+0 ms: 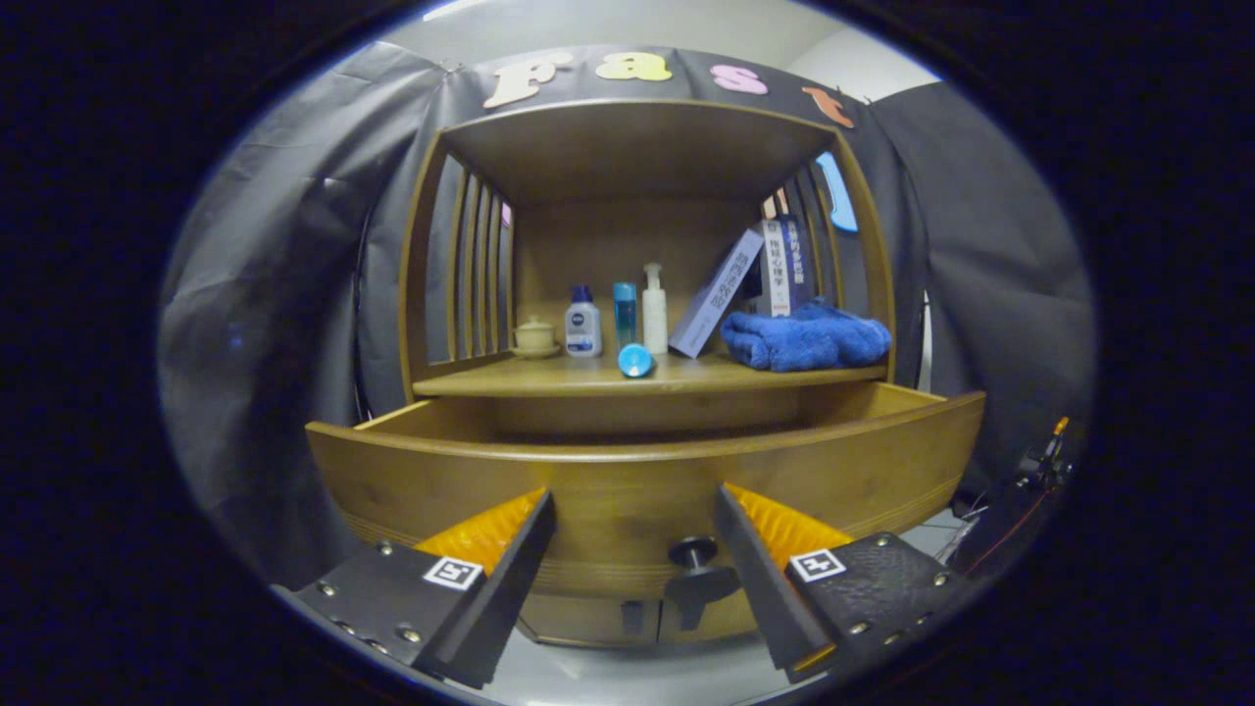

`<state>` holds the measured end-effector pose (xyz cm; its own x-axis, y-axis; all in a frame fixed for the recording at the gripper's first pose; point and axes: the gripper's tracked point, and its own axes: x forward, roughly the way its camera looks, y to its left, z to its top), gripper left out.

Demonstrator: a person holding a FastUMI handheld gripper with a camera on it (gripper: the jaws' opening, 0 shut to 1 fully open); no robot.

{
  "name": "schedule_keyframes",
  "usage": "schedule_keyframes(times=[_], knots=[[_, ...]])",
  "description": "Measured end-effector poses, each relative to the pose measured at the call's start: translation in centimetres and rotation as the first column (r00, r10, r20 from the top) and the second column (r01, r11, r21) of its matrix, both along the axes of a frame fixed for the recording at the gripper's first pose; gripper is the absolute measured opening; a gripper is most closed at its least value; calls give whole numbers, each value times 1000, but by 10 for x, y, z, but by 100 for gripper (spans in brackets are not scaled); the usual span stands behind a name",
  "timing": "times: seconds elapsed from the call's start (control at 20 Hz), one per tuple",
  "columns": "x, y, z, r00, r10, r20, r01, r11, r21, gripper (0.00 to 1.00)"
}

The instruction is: Pull open the drawer, take out the items inside it, and place them on the countertop above the cabinet.

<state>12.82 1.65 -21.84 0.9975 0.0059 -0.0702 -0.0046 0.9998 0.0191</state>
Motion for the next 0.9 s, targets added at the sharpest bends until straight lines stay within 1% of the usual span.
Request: schedule_keyframes(times=[0.05, 0.3, 0.45, 0.6, 0.8, 0.9], knots=[[21, -1, -1, 1000, 3, -16, -3, 1000, -5, 99], [57, 1, -1, 1000, 14, 21, -14, 1000, 0, 99], [82, 3, -1, 999, 0, 33, 0, 1000, 0, 99], [99, 7, -2, 1000, -11, 10, 11, 1000, 10, 99], [119, 8, -4, 1000, -1, -18, 3, 995, 101, 99], [127, 7, -3, 1000, -1, -23, 3, 996, 87, 99]])
